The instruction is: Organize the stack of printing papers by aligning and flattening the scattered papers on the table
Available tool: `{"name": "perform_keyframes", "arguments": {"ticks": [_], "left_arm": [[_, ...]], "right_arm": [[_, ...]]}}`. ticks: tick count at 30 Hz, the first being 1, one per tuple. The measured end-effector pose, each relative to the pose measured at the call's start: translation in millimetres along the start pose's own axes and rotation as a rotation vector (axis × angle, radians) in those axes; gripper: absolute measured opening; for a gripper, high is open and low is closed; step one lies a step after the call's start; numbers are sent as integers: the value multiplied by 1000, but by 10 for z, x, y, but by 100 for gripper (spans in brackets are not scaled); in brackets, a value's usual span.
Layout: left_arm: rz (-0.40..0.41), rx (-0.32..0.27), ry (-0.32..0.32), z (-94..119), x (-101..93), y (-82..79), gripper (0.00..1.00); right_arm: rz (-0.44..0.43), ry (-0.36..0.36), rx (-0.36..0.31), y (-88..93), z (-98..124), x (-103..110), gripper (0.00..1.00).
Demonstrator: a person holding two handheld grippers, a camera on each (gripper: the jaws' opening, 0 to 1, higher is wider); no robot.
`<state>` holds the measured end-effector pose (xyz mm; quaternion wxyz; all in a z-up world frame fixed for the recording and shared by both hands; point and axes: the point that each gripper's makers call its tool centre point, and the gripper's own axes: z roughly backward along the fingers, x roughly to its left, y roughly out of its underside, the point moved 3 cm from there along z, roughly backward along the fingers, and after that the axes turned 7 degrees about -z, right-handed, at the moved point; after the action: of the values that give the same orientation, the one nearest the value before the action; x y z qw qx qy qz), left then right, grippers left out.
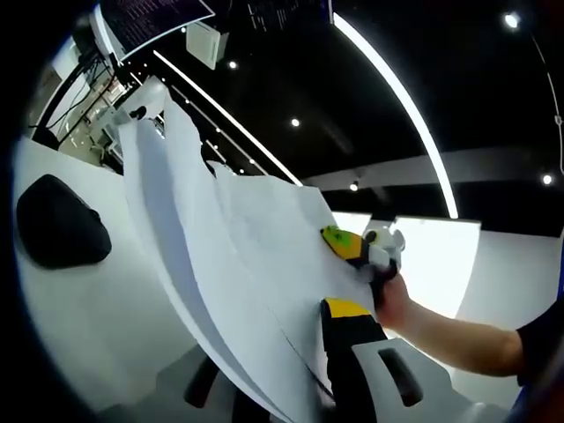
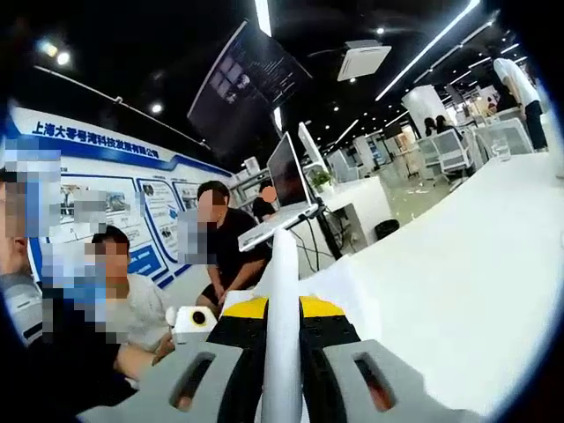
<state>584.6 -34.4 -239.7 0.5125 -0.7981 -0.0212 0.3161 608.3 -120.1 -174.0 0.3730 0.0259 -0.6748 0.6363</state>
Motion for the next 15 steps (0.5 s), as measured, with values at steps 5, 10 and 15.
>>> {"name": "perform_keyframes", "arguments": {"ticks": [5, 10, 15], "left_arm": [[-1, -2, 0, 3, 0, -7, 21], [-4, -2, -1, 4, -1, -9, 21], [-2, -6, 3, 9, -2, -14, 21]], "right_arm": [[-12, -8, -7, 5, -61, -11, 7], [-14, -11, 0, 5, -116, 10, 7], [-6, -16, 11, 11, -166, 27, 7]]}}
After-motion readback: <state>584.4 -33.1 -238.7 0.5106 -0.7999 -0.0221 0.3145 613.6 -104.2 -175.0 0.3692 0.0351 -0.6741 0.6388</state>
